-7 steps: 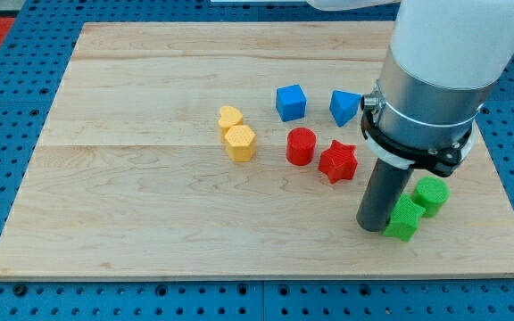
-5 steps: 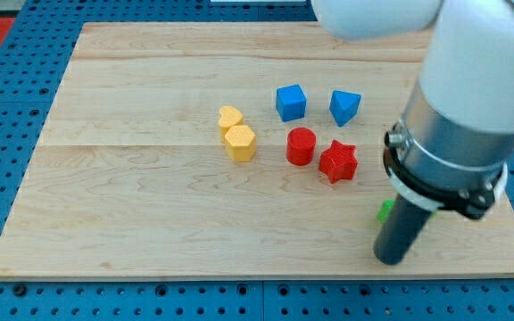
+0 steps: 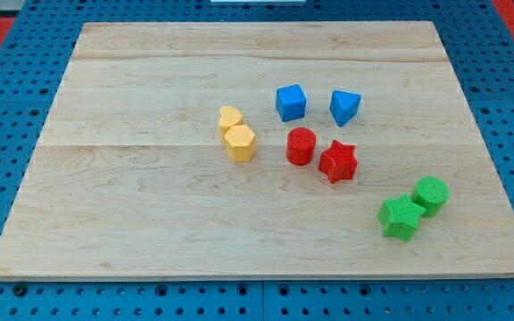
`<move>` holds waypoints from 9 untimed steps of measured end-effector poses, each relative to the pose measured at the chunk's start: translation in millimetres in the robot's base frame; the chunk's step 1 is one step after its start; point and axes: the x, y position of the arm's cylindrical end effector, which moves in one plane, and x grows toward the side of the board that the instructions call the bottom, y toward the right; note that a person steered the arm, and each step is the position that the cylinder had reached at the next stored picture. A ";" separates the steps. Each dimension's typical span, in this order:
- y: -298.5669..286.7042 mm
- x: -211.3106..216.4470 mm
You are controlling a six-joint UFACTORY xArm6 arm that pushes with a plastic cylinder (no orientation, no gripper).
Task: Move green blocks below red star
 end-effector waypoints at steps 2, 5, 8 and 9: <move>-51.9 -14.0; -112.9 -16.7; -194.1 -16.0; -232.0 -25.3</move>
